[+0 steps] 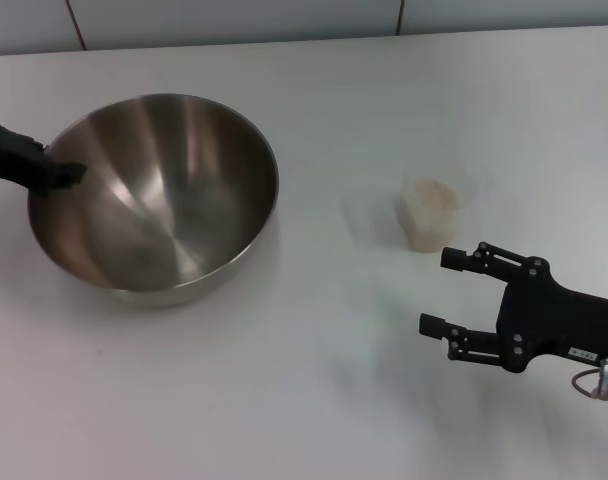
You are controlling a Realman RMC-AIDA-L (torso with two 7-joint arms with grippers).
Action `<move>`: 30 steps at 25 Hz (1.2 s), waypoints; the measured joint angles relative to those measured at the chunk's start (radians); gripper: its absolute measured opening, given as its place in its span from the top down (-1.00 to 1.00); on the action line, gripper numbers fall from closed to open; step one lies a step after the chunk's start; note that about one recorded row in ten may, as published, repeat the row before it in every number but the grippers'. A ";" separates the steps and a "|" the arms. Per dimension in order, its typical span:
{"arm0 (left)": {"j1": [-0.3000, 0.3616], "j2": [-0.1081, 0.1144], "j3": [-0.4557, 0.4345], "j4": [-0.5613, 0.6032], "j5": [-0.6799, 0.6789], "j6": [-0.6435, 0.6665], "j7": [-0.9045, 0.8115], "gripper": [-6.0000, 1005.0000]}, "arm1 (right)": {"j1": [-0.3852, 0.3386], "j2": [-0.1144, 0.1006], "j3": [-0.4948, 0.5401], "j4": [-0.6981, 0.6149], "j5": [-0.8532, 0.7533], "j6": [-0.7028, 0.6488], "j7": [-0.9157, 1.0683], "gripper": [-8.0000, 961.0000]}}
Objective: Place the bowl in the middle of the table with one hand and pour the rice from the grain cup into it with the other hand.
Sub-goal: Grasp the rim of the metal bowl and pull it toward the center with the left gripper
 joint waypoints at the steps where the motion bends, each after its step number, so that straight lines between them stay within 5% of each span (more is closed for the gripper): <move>1: -0.003 0.001 0.000 -0.002 0.000 0.000 0.000 0.22 | 0.000 0.000 0.000 0.000 0.000 0.000 0.000 -0.71; 5: -0.011 0.002 0.001 -0.005 0.016 0.004 -0.005 0.54 | -0.001 -0.001 0.000 0.001 0.001 0.000 0.000 -0.71; 15: -0.030 0.004 -0.007 -0.006 0.031 0.042 -0.027 0.80 | 0.001 -0.001 0.000 0.001 0.002 0.007 0.000 -0.71; 21: -0.040 0.005 -0.021 0.010 0.024 0.070 -0.040 0.81 | 0.003 0.000 0.000 0.001 0.002 0.010 0.000 -0.71; 30: -0.147 0.009 -0.183 0.022 0.006 0.225 -0.043 0.88 | 0.003 0.000 0.000 0.001 0.002 0.011 0.000 -0.71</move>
